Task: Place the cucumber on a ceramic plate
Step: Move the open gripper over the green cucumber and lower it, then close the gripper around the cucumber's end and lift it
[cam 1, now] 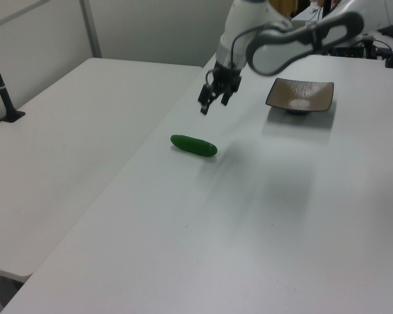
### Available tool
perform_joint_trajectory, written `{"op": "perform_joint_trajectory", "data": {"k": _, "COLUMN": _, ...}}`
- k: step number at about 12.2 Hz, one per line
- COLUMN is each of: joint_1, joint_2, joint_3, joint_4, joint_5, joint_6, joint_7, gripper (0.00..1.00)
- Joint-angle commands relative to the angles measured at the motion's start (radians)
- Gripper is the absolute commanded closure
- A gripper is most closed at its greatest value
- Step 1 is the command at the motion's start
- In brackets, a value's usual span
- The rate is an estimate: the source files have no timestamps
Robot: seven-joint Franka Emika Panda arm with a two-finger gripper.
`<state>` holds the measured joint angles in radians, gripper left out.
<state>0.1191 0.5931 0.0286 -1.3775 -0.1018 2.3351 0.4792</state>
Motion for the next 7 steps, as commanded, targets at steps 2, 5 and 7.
{"op": "perform_joint_trajectory", "data": {"k": 2, "joint_1": 0.028, "joint_2": 0.131, "joint_3": 0.005, "joint_4": 0.073, "joint_5": -0.065, "joint_6": 0.099, "joint_7": 0.06, "gripper": 0.0}}
{"op": "perform_joint_trajectory", "data": {"k": 5, "joint_1": 0.036, "joint_2": 0.169, "joint_3": 0.042, "joint_4": 0.095, "joint_5": -0.151, "joint_6": 0.101, "joint_7": 0.148, "gripper": 0.0}}
{"op": "perform_joint_trajectory", "data": {"k": 7, "joint_1": 0.039, "joint_2": 0.2, "joint_3": 0.054, "joint_4": 0.095, "joint_5": -0.206, "joint_6": 0.102, "joint_7": 0.176, "gripper": 0.0}}
